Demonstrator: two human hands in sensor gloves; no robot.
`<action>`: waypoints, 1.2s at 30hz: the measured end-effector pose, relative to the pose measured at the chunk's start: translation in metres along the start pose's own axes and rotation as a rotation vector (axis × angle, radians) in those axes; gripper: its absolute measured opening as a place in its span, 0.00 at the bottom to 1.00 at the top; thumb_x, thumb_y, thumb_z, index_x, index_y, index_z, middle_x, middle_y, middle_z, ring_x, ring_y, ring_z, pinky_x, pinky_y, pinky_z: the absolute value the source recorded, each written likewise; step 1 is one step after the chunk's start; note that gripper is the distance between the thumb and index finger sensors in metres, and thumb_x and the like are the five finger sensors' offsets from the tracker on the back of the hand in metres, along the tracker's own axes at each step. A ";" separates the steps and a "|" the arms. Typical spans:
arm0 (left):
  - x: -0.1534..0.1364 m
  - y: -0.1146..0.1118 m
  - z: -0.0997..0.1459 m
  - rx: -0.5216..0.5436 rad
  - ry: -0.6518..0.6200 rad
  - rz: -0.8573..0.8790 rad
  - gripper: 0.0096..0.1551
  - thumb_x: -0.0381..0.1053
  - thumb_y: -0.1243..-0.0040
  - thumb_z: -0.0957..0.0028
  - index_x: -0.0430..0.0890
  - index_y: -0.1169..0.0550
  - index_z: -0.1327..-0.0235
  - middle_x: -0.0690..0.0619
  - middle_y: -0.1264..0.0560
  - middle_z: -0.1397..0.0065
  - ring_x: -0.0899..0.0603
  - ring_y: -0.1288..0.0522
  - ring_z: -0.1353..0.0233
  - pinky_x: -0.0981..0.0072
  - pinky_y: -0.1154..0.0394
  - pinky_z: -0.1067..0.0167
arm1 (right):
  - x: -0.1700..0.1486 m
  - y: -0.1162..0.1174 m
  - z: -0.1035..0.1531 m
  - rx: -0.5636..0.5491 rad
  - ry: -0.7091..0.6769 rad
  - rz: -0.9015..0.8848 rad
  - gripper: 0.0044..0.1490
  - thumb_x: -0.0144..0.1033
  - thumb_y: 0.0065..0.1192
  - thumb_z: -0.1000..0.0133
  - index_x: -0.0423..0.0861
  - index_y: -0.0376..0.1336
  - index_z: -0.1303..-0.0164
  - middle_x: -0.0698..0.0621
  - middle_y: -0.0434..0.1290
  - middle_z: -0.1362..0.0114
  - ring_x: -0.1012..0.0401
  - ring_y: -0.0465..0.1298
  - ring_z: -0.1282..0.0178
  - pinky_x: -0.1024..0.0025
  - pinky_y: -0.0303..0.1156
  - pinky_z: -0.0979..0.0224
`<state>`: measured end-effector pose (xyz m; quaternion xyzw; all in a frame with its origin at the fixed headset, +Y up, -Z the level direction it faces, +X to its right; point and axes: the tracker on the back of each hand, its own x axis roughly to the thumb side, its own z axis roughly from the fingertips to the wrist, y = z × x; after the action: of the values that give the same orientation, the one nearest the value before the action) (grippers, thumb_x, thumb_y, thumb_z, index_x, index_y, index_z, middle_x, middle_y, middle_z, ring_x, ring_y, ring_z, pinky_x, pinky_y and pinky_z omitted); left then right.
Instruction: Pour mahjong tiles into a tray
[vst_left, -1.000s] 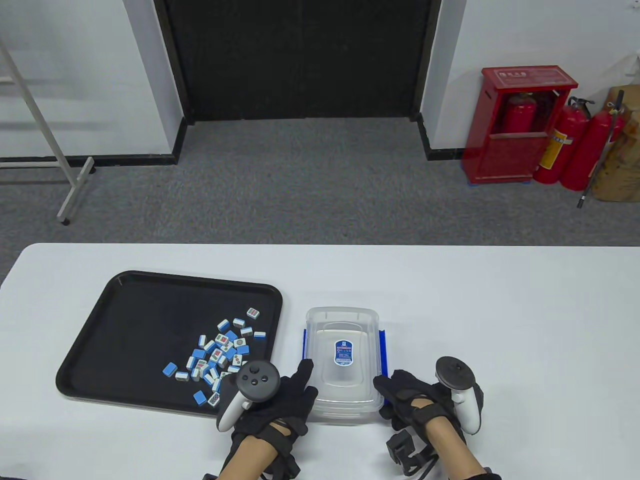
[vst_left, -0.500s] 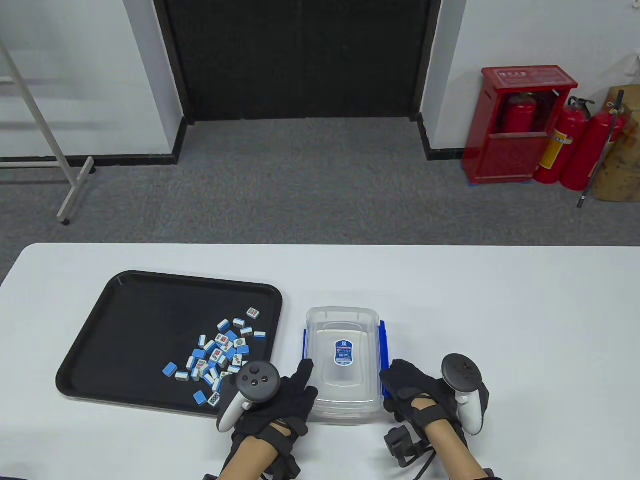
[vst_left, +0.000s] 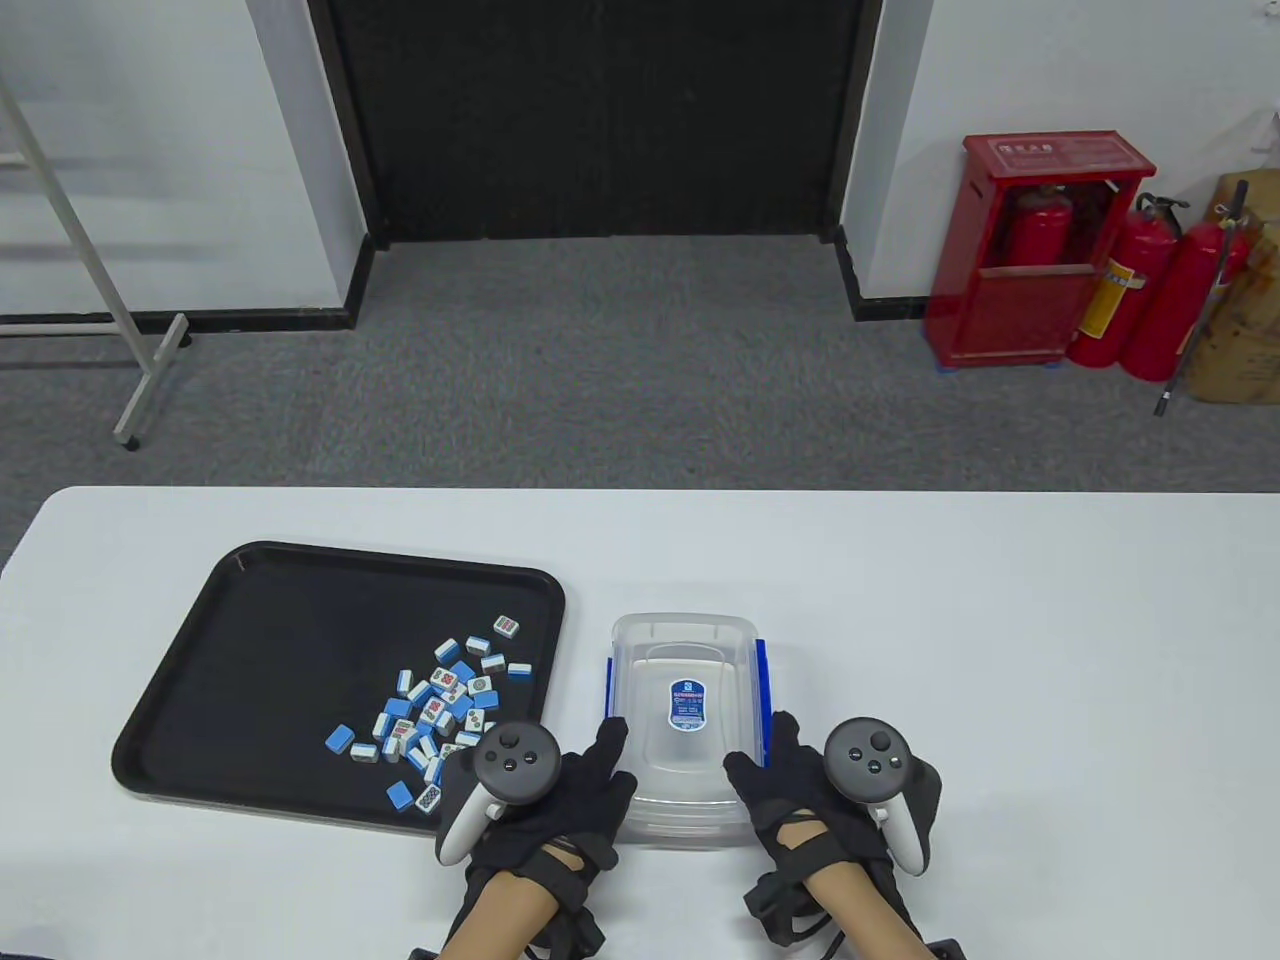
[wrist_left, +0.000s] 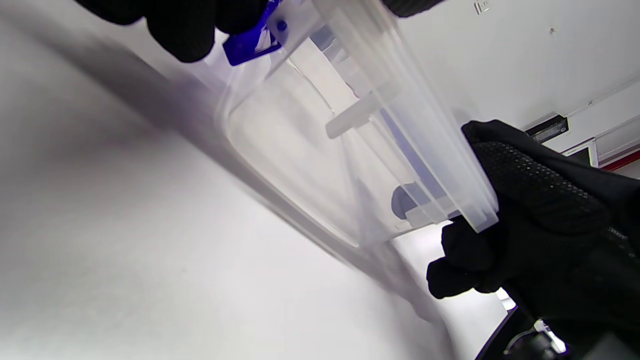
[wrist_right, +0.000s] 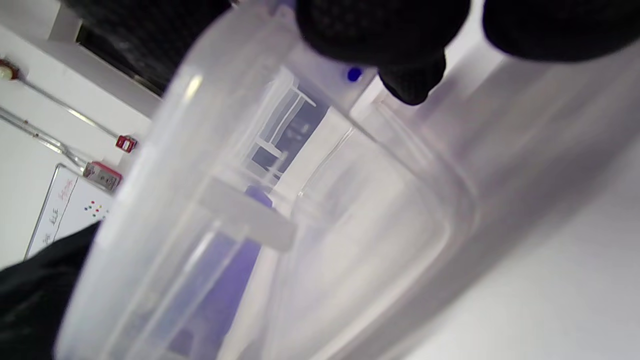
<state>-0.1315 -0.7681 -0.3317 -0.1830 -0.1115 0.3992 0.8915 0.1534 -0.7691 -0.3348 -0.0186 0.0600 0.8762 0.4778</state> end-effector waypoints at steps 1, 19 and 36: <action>0.000 0.000 0.000 0.001 0.000 0.003 0.35 0.56 0.49 0.39 0.58 0.47 0.21 0.30 0.38 0.31 0.26 0.29 0.42 0.32 0.35 0.44 | 0.000 0.000 0.000 -0.011 -0.005 -0.002 0.52 0.49 0.64 0.51 0.30 0.49 0.30 0.26 0.70 0.47 0.60 0.73 0.71 0.50 0.73 0.65; -0.032 -0.015 -0.003 -0.124 0.197 0.630 0.51 0.60 0.48 0.38 0.42 0.65 0.29 0.25 0.47 0.28 0.26 0.31 0.36 0.38 0.30 0.48 | 0.011 -0.003 0.001 -0.025 -0.076 0.249 0.51 0.56 0.60 0.50 0.33 0.54 0.29 0.26 0.71 0.46 0.49 0.77 0.64 0.45 0.72 0.60; -0.010 -0.005 0.004 0.150 0.171 0.376 0.37 0.50 0.46 0.42 0.44 0.46 0.23 0.32 0.39 0.36 0.36 0.26 0.49 0.42 0.29 0.50 | 0.011 -0.002 0.001 -0.010 -0.075 0.224 0.51 0.56 0.59 0.50 0.34 0.52 0.28 0.25 0.70 0.44 0.48 0.77 0.62 0.44 0.71 0.59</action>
<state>-0.1363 -0.7776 -0.3267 -0.1672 0.0307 0.5485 0.8187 0.1492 -0.7586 -0.3354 0.0186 0.0397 0.9245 0.3786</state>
